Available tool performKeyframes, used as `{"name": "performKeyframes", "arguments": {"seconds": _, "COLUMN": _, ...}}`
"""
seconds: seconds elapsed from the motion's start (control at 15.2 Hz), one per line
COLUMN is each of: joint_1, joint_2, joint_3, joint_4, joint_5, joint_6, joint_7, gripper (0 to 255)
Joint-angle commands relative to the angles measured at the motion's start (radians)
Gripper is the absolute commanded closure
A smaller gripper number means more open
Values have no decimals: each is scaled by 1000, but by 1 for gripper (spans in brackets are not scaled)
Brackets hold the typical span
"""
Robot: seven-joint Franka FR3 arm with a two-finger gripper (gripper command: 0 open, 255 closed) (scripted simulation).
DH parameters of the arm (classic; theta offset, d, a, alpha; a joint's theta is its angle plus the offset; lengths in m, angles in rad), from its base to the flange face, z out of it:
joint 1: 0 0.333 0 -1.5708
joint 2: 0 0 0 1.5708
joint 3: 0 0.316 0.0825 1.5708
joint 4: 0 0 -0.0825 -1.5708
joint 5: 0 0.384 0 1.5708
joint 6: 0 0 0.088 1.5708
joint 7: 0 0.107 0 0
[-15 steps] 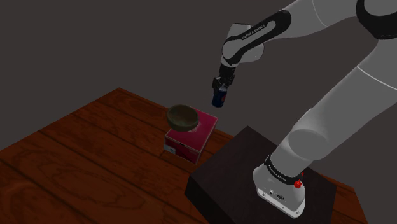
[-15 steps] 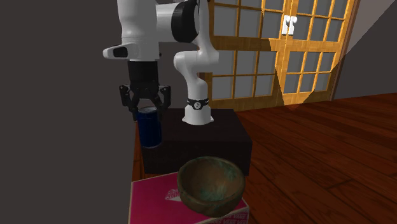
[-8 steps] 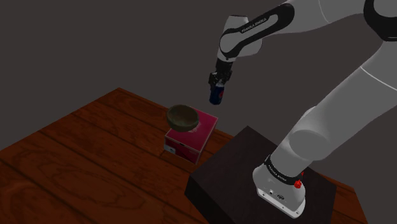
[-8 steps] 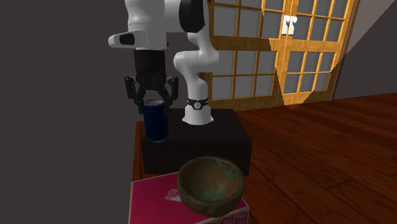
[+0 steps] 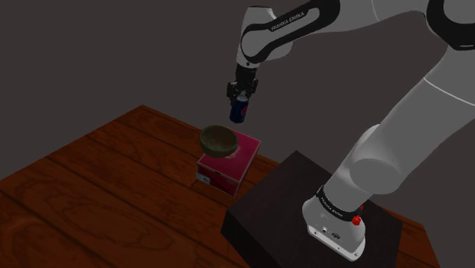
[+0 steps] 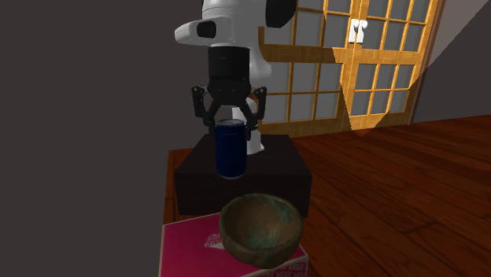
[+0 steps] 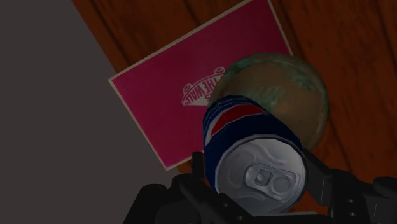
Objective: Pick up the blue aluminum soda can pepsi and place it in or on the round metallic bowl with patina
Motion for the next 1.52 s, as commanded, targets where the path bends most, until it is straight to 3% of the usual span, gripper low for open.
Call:
{"name": "performKeyframes", "arguments": {"seconds": 0.0, "joint_1": 21, "joint_2": 21, "joint_3": 24, "joint_4": 29, "joint_5": 5, "joint_6": -9, "joint_7": 43, "gripper": 255}}
{"name": "performKeyframes", "arguments": {"seconds": 0.2, "joint_1": 58, "joint_2": 72, "joint_3": 66, "joint_4": 110, "joint_5": 10, "joint_6": -40, "joint_7": 118, "gripper": 255}}
{"name": "performKeyframes", "arguments": {"seconds": 1.45, "joint_1": 58, "joint_2": 230, "joint_3": 65, "joint_4": 19, "joint_5": 11, "joint_6": 210, "joint_7": 119, "gripper": 255}}
